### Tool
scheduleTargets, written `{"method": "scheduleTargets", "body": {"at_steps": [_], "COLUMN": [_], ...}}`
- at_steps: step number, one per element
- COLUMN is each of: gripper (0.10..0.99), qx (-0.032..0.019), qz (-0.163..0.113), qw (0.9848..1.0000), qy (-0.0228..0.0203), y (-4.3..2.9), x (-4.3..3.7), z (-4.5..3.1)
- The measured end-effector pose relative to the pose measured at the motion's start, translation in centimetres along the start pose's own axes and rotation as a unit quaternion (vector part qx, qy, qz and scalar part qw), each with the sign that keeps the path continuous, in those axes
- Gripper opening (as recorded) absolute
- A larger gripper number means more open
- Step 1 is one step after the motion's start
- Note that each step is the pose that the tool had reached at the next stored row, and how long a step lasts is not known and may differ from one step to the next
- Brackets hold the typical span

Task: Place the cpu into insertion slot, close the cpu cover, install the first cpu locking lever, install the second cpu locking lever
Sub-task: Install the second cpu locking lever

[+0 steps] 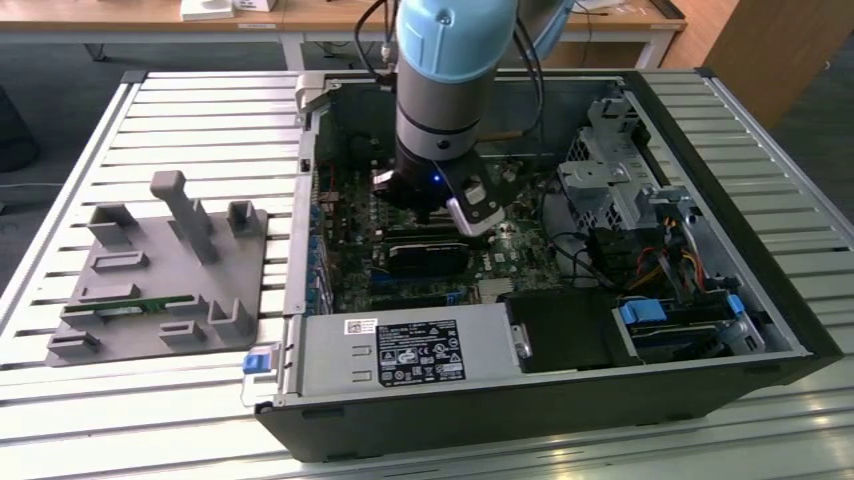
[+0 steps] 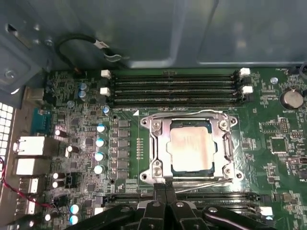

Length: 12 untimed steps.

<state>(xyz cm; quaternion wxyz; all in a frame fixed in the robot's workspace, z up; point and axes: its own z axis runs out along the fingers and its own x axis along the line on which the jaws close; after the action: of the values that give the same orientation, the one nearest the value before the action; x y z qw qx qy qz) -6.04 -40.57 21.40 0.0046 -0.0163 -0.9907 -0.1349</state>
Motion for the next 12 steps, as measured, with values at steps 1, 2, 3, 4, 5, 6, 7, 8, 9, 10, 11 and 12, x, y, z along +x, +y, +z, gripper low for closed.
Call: {"method": "scheduleTargets", "body": {"at_steps": [1,2,3,4,5,6,7,8,9,10,11,12], "gripper": [0.106,0.106,0.106,0.106,0.106,0.106,0.106,0.106,0.106,0.106,0.106,0.106], "qx": [-0.0019,-0.0034,-0.0051,-0.0069,-0.0084,-0.0099,-0.0113,-0.0126,-0.0134,-0.0138,-0.0143,-0.0151], "qz": [0.0,0.0,0.0,0.0,0.0,0.0,0.0,0.0,0.0,0.0,0.0,0.0], "qw": [1.0,1.0,1.0,1.0,1.0,1.0,0.9999,0.9999,0.9999,0.9999,0.9999,0.9999], "qy": [0.0001,0.0001,0.0001,0.0002,0.0003,0.0003,0.0004,0.0003,0.0003,0.0003,0.0004,0.0004], "y": [-0.16,-0.33,-0.46,-0.57,-0.66,-0.74,-0.81,-0.85,-0.9,-0.95,-1.0,-1.03], "x": [0.02,0.04,0.06,0.1,0.15,0.23,0.36,0.5,0.61,0.65,0.66,0.66], "z": [0.01,0.02,0.03,0.03,0.06,0.09,0.14,0.24,0.39,0.55,0.71,0.84]}}
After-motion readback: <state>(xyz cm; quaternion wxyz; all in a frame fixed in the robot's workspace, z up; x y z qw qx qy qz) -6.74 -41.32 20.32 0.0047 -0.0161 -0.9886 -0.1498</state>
